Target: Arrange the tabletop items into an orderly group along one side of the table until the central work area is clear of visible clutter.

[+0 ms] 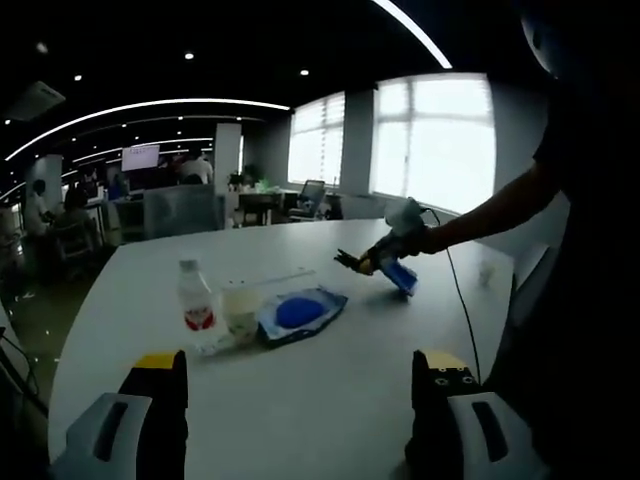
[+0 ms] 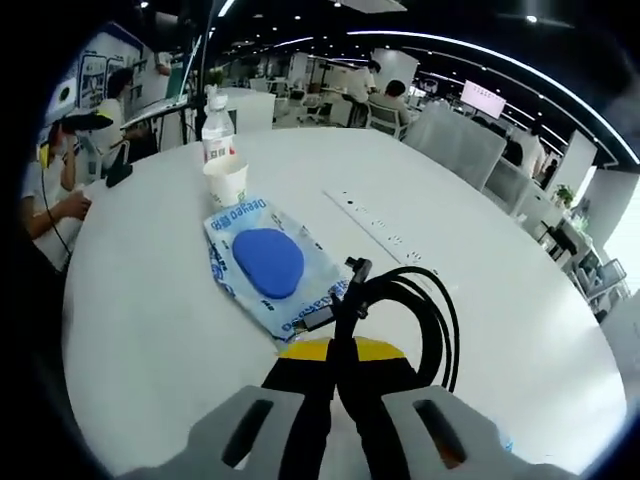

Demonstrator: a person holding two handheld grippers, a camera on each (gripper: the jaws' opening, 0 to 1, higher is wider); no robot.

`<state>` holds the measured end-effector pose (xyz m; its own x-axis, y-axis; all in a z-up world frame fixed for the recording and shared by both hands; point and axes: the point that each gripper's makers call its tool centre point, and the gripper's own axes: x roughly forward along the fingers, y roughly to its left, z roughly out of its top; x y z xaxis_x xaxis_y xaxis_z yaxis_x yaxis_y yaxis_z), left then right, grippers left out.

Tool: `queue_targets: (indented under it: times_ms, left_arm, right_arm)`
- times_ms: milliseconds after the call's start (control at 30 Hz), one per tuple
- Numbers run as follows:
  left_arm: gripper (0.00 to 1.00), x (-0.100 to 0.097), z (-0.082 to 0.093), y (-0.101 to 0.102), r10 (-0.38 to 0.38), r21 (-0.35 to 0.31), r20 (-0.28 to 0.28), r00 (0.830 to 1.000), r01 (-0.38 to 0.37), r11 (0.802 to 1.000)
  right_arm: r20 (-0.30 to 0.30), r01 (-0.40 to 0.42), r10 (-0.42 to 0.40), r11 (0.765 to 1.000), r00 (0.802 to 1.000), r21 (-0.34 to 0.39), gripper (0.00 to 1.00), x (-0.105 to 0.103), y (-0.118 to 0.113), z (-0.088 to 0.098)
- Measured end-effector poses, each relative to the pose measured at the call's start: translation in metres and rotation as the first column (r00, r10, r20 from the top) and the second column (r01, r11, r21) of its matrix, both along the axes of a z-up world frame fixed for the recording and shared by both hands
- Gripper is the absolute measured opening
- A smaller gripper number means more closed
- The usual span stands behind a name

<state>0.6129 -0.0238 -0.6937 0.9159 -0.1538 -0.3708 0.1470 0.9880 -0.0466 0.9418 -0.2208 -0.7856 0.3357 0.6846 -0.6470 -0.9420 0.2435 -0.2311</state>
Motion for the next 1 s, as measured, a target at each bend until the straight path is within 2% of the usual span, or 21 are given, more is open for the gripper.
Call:
queue_targets:
  times_ms: [200, 333, 500, 667, 700, 1000]
  left_arm:
    - [0.91, 0.001, -0.001, 0.002, -0.017, 0.001, 0.002, 1.000, 0.017, 1.000]
    - [0.91, 0.002, 0.000, 0.003, -0.024, -0.002, 0.007, 1.000, 0.024, 1.000]
    - [0.92, 0.005, 0.000, 0.003, -0.043, 0.000, 0.003, 0.999, 0.043, 0.999]
    - [0.92, 0.009, -0.004, 0.002, -0.059, -0.003, -0.003, 0.998, 0.059, 0.998]
    - [0.92, 0.011, -0.004, 0.001, -0.064, -0.004, -0.002, 0.998, 0.064, 0.998]
    - [0.92, 0.022, -0.005, -0.006, -0.103, -0.003, -0.004, 0.995, 0.103, 0.995]
  right_arm:
    - [0.039, -0.013, 0.012, 1.000, 0.999, 0.022, 0.01, -0.009, 0.006, 0.021]
    - [0.087, -0.061, 0.060, 0.998, 0.994, 0.007, 0.01, -0.024, 0.007, 0.032]
    - [0.103, -0.087, 0.086, 0.996, 0.991, -0.001, 0.01, -0.049, 0.003, 0.047]
    - [0.100, -0.097, 0.097, 0.995, 0.990, -0.003, 0.01, -0.057, -0.002, 0.044]
    - [0.098, -0.101, 0.101, 0.995, 0.990, -0.004, 0.01, -0.065, -0.003, 0.047]
    - [0.082, -0.113, 0.114, 0.993, 0.990, -0.019, 0.01, -0.090, -0.015, 0.042]
